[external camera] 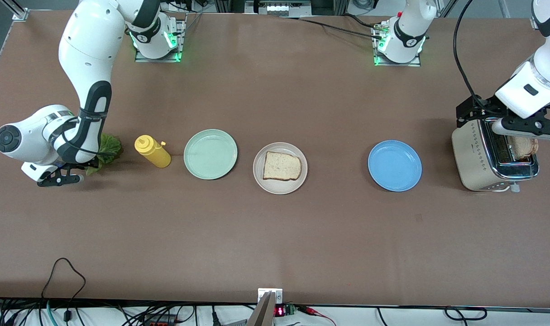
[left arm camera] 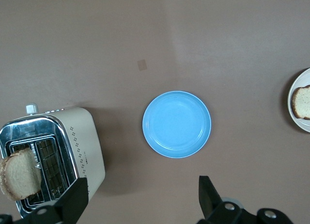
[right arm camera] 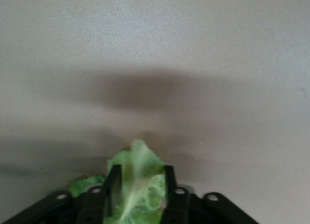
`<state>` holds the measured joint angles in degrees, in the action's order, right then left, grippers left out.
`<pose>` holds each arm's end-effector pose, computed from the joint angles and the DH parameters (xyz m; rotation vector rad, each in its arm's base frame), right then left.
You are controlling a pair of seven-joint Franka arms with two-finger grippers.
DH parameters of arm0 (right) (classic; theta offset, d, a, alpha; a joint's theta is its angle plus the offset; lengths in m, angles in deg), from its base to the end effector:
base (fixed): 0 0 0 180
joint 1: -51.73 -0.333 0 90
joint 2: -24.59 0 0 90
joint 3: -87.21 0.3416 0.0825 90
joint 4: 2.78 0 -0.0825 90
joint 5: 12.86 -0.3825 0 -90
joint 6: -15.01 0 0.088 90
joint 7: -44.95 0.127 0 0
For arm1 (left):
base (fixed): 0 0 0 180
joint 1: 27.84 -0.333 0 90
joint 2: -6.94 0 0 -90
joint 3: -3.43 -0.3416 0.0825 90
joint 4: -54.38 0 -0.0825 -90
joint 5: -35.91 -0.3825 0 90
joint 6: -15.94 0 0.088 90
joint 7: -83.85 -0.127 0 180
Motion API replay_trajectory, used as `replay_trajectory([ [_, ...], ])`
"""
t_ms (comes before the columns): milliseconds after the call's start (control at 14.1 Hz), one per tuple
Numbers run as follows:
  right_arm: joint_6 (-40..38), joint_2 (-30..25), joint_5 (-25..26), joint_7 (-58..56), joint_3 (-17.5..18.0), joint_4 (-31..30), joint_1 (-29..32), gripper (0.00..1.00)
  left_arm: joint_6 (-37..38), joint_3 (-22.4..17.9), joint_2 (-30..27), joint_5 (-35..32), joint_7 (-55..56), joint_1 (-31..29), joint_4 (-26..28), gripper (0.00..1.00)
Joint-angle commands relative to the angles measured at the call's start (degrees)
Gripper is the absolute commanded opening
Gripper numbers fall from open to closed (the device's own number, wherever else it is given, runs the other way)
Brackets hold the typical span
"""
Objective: Make sandwich in beige plate with both arms
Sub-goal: 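Grasp the lettuce leaf stem with the right gripper and lift, then carry the lettuce with the right gripper over the beige plate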
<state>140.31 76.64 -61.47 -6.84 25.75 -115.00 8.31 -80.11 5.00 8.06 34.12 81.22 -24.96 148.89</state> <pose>0.5905 -0.1276 0.1981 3.0420 0.2401 -0.1667 0.5654 -0.0402 0.5912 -3.1049 0.1970 -0.0122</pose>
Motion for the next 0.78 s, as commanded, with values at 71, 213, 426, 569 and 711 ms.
replay_trajectory([
  [71, 0.3, -0.99, -0.52, 0.19, 0.46, 0.08, 0.0, 0.0, 0.6, 0.01, -0.34, 0.47, -0.1, -0.25, -0.2, 1.0],
  [213, -0.23, -1.51, -0.43, -0.86, -0.06, 0.34, -0.61, 0.0, 0.6, 0.01, -0.34, 0.47, -0.1, -0.25, -0.2, 1.0],
  [426, -4.16, -3.18, -0.16, -5.77, -6.27, 1.57, -4.98, 0.0, 0.6, 0.01, -0.34, 0.47, -0.1, -0.25, -0.2, 1.0],
  [569, -9.95, -3.18, -0.16, -6.49, -11.03, 4.02, -7.55, 0.0, 0.6, 0.01, -0.34, 0.47, -0.1, -0.25, -0.2, 1.0],
  [711, -15.75, -3.18, -0.34, -10.51, -14.46, 7.97, -9.05, 0.0, 0.6, 0.01, -0.34, 0.47, -0.1, -0.25, -0.2, 1.0],
])
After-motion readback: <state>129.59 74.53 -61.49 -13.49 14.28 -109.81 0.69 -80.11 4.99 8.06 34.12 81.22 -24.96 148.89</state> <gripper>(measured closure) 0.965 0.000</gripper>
